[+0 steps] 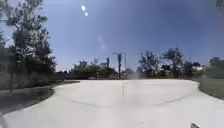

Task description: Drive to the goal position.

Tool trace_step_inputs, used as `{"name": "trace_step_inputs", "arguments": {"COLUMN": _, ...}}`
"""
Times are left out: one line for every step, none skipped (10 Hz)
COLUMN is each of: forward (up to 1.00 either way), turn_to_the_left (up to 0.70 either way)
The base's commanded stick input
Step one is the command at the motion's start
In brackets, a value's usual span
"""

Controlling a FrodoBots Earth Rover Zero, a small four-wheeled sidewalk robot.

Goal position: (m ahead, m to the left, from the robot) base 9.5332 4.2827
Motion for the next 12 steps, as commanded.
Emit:
{"name": "trace_step_inputs", "arguments": {"forward": 0.70, "turn_to_the_left": 0.00}}
{"name": "trace_step_inputs", "arguments": {"forward": 0.70, "turn_to_the_left": 0.00}}
{"name": "trace_step_inputs", "arguments": {"forward": 0.70, "turn_to_the_left": 0.00}}
{"name": "trace_step_inputs", "arguments": {"forward": 0.70, "turn_to_the_left": 0.00}}
{"name": "trace_step_inputs", "arguments": {"forward": 0.70, "turn_to_the_left": 0.00}}
{"name": "trace_step_inputs", "arguments": {"forward": 0.70, "turn_to_the_left": 0.00}}
{"name": "trace_step_inputs", "arguments": {"forward": 0.70, "turn_to_the_left": 0.00}}
{"name": "trace_step_inputs", "arguments": {"forward": 0.70, "turn_to_the_left": 0.00}}
{"name": "trace_step_inputs", "arguments": {"forward": 0.70, "turn_to_the_left": 0.00}}
{"name": "trace_step_inputs", "arguments": {"forward": 0.70, "turn_to_the_left": 0.00}}
{"name": "trace_step_inputs", "arguments": {"forward": 0.70, "turn_to_the_left": 0.00}}
{"name": "trace_step_inputs", "arguments": {"forward": 0.70, "turn_to_the_left": 0.00}}
